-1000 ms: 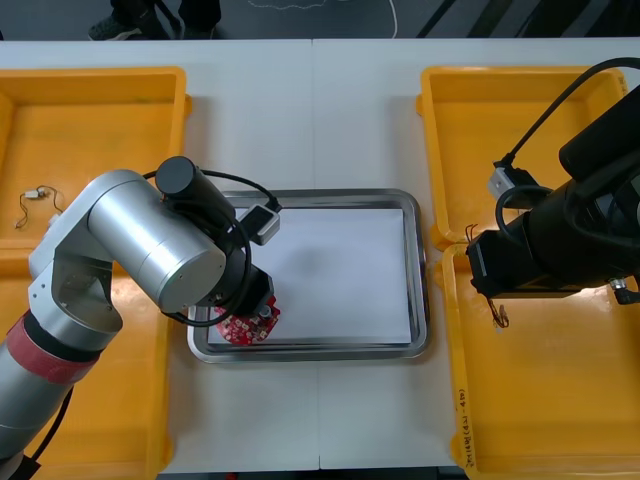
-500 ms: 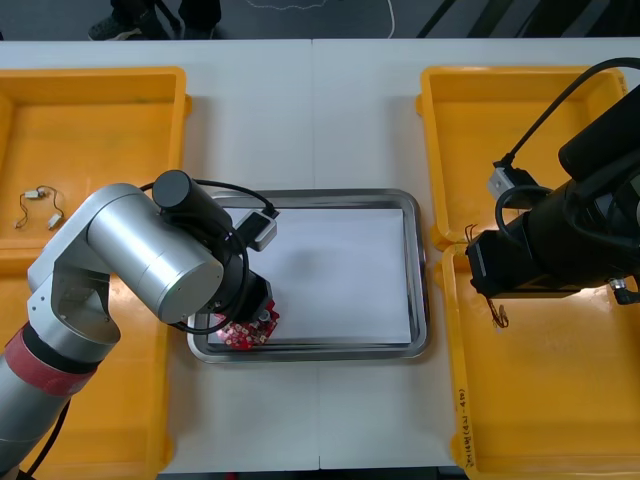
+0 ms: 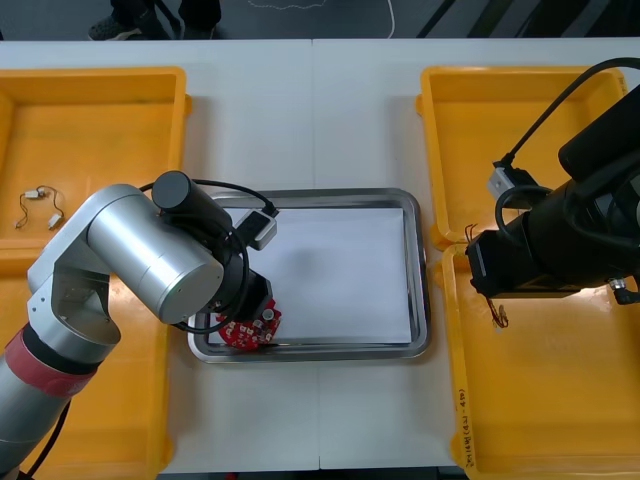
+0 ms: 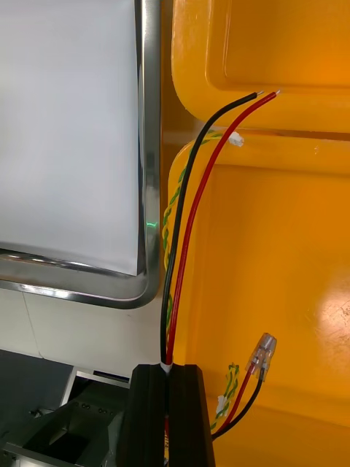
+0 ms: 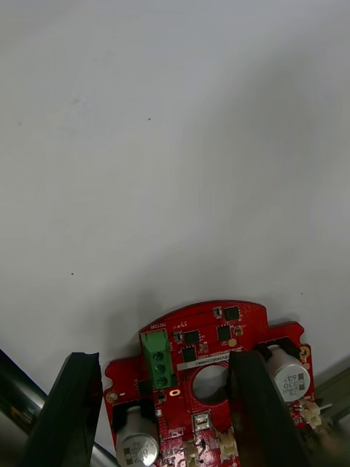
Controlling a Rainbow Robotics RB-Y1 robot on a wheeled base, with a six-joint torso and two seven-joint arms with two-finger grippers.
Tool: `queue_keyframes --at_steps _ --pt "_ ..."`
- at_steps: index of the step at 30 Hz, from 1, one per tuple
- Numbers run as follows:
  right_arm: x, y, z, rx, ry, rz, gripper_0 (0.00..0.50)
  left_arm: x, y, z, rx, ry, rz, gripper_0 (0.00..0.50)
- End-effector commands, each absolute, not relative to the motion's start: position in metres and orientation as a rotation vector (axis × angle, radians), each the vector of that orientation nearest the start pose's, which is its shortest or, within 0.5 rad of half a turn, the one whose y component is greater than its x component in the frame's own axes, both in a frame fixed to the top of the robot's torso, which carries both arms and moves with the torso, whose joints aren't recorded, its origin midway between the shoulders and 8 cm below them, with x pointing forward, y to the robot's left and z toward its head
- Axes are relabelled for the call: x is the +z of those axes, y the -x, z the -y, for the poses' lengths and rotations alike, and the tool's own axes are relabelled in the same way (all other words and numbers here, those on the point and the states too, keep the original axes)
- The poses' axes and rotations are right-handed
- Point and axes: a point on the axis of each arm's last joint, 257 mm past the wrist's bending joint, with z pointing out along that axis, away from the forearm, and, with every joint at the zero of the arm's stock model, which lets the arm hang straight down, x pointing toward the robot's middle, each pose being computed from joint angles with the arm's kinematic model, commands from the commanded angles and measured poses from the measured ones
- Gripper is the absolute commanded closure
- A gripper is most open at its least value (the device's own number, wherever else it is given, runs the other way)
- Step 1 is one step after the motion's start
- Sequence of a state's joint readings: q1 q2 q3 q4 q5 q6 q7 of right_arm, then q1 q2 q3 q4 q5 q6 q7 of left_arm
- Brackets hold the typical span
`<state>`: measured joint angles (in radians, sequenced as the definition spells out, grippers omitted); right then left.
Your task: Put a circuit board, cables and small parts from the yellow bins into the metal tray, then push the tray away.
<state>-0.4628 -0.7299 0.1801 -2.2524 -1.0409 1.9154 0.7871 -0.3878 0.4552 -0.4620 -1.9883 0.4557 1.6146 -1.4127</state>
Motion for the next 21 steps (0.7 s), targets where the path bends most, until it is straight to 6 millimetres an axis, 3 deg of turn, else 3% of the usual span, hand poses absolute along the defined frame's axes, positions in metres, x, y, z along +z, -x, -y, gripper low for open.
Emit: queue_keyframes --at_steps 1,14,21 --pt "-0.167 -0.359 0.169 0.304 0.208 -2.793 0.500 -0.274 -0.414 -0.100 -0.046 -0.885 -2.488 0.000" --pt "-0.157 -0.361 0.162 0.306 0.313 -2.763 0.500 -0.220 -0.415 -0.105 -0.031 -0.856 -2.454 0.000" --pt "-0.157 -0.366 0.158 0.265 0.545 -2.717 0.500 -0.187 -0.409 -0.130 -0.001 -0.785 -2.487 0.000"
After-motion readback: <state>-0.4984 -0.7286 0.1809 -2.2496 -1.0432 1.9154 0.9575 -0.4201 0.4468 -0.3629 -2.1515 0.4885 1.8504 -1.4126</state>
